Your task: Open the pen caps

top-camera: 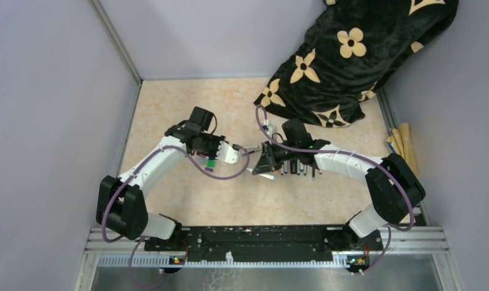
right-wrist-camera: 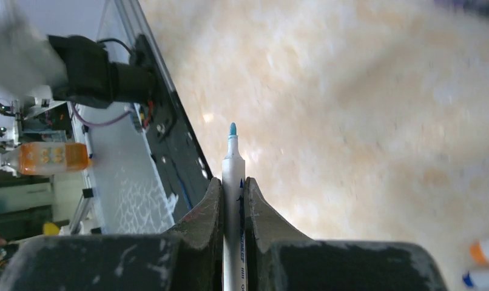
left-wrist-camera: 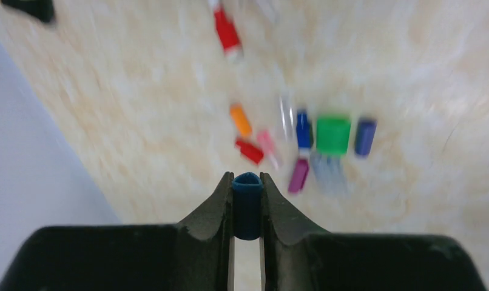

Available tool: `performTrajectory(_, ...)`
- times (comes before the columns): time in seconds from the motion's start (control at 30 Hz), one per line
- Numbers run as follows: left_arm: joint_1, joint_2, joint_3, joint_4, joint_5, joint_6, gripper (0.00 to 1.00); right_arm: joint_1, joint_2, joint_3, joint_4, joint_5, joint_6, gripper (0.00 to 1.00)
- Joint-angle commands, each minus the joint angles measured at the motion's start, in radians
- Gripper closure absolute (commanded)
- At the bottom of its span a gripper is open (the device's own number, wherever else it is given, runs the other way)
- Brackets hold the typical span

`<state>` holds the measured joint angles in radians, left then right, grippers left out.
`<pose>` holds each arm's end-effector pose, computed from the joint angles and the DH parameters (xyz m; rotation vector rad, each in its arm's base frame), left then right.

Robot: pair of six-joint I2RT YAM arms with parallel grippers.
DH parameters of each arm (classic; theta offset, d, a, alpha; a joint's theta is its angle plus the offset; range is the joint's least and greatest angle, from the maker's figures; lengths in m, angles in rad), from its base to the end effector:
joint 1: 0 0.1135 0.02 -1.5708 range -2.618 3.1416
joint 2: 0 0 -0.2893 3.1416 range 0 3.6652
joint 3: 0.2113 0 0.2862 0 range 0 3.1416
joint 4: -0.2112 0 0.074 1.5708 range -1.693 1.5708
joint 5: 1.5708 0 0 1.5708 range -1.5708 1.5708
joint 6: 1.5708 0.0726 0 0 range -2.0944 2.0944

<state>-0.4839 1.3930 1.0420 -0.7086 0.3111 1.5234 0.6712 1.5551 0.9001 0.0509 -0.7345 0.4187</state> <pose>0.2749 -0.1696 0.2336 2.2054 1.2809 -0.0161 0.2667 0.2739 0.2073 -0.7511 2.2255 1.3840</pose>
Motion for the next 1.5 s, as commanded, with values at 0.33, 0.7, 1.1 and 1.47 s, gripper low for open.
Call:
performTrajectory(0.33,0.083,0.081,0.136,-0.180,0.165,-0.192,1.00,-0.019,-0.131,-0.070,-0.135,0.500,0.046,1.00)
performTrajectory(0.7,0.050,0.130,-0.088,0.034,0.192,-0.375,1.00,0.100,0.050,-0.069,0.130,1.031,0.197,1.00)
performTrajectory(1.1,0.049,0.178,-0.149,0.129,0.133,-0.414,0.67,0.114,0.168,-0.080,0.172,1.087,0.286,0.90)
performTrajectory(1.47,0.051,0.153,-0.129,0.109,0.125,-0.432,0.45,0.112,0.160,-0.112,0.162,1.064,0.300,0.78)
